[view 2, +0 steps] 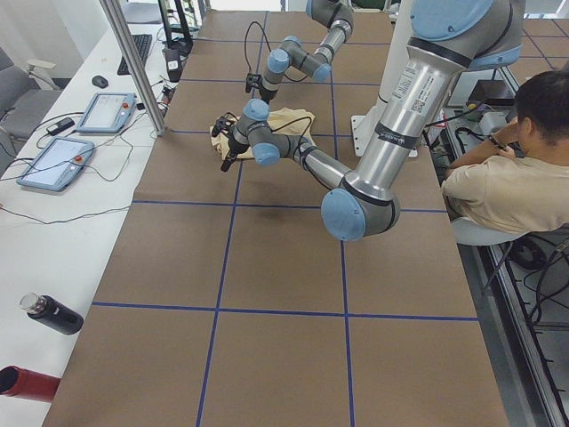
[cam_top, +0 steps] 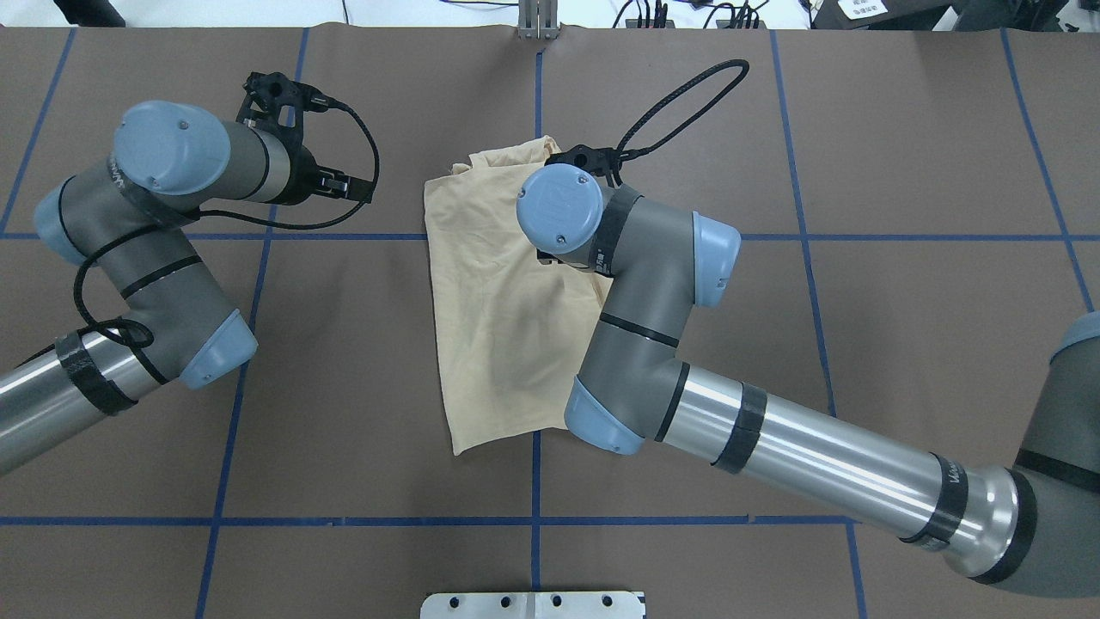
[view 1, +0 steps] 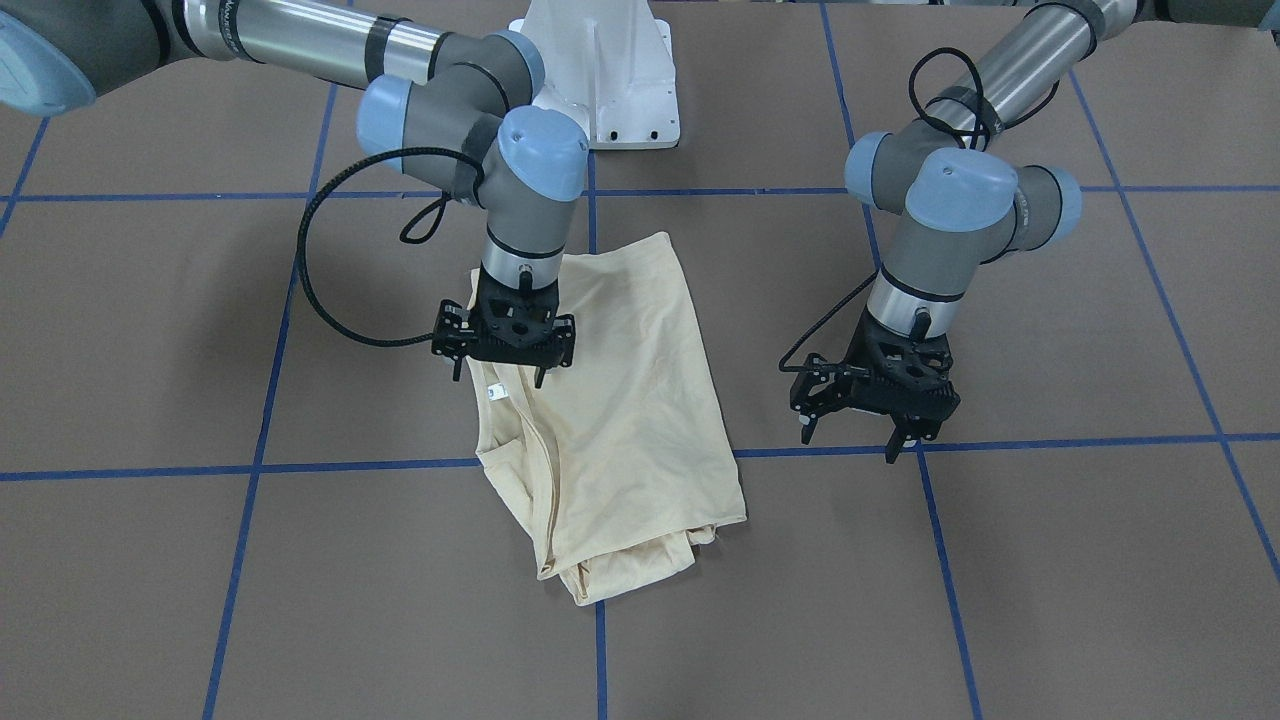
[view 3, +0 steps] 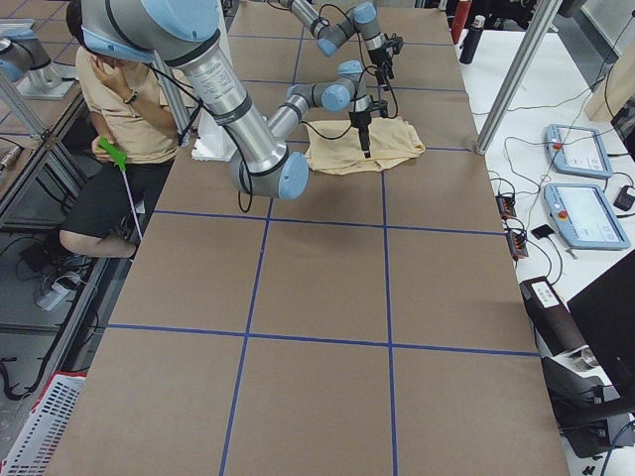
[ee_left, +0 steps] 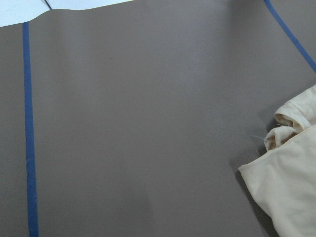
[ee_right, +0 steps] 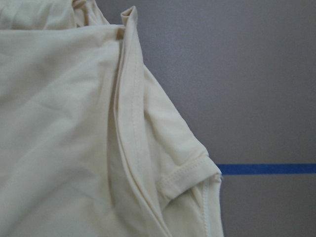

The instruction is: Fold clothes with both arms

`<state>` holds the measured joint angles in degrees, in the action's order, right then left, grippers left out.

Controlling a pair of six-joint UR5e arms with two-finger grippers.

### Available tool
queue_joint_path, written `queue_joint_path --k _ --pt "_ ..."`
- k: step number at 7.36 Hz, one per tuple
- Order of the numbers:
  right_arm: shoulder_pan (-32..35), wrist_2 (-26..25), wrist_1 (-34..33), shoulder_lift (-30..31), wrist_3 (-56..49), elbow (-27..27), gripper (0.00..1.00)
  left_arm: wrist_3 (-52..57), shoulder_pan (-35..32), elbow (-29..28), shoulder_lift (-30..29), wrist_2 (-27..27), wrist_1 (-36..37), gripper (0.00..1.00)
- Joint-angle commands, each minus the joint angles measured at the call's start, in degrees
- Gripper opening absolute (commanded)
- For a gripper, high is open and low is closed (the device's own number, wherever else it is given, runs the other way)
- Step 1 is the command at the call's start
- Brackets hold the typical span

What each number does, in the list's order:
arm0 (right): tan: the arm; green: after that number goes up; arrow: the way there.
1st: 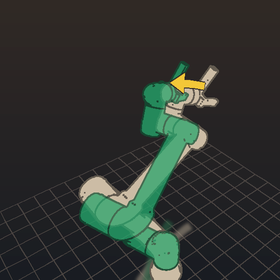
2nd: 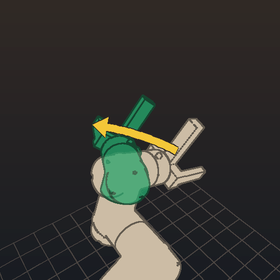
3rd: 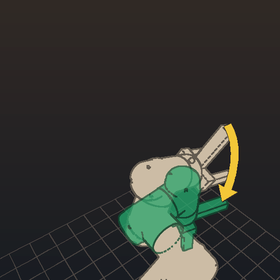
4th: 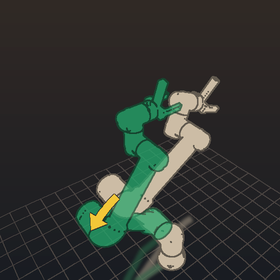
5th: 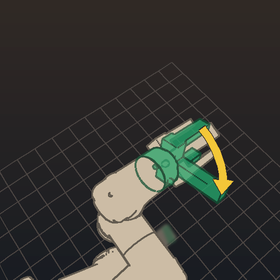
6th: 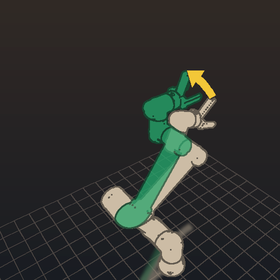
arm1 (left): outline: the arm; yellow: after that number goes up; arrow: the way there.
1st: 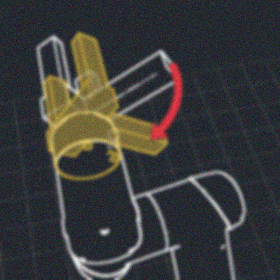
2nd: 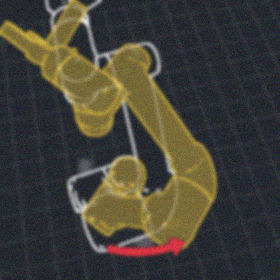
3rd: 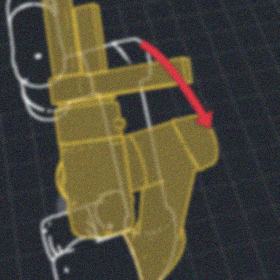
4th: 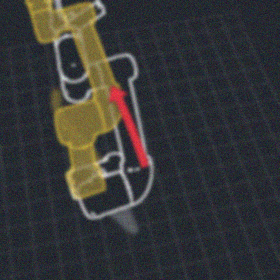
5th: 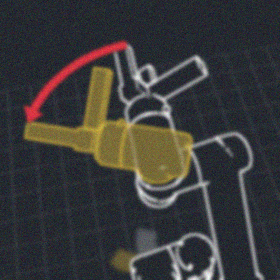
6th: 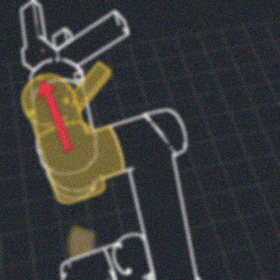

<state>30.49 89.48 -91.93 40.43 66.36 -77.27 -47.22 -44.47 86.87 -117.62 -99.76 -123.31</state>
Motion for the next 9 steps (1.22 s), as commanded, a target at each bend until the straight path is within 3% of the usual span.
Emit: queue_joint_path --k 1,3,4,8,9 --pt "0.3 0.8 2.5 -1.8 -0.5 5.5 0.81 -0.1 0.0 -0.1 0.3 0.0 -0.1 1.0" --pt "0.3 1.0 2.5 -1.8 -2.5 5.7 0.32 0.1 0.0 -0.2 0.5 0.0 -0.1 1.0" --pt "0.3 1.0 2.5 -1.9 -2.5 5.7 0.03 0.0 0.0 -0.2 0.5 0.0 -0.1 1.0" --pt "1.0 0.9 2.0 -0.4 -2.9 5.0 0.0 0.5 0.0 -0.2 0.5 0.0 -0.1 1.0" --pt "1.2 0.7 2.0 1.0 -2.9 4.7 0.07 0.5 0.0 -0.1 0.5 0.0 -0.1 1.0"
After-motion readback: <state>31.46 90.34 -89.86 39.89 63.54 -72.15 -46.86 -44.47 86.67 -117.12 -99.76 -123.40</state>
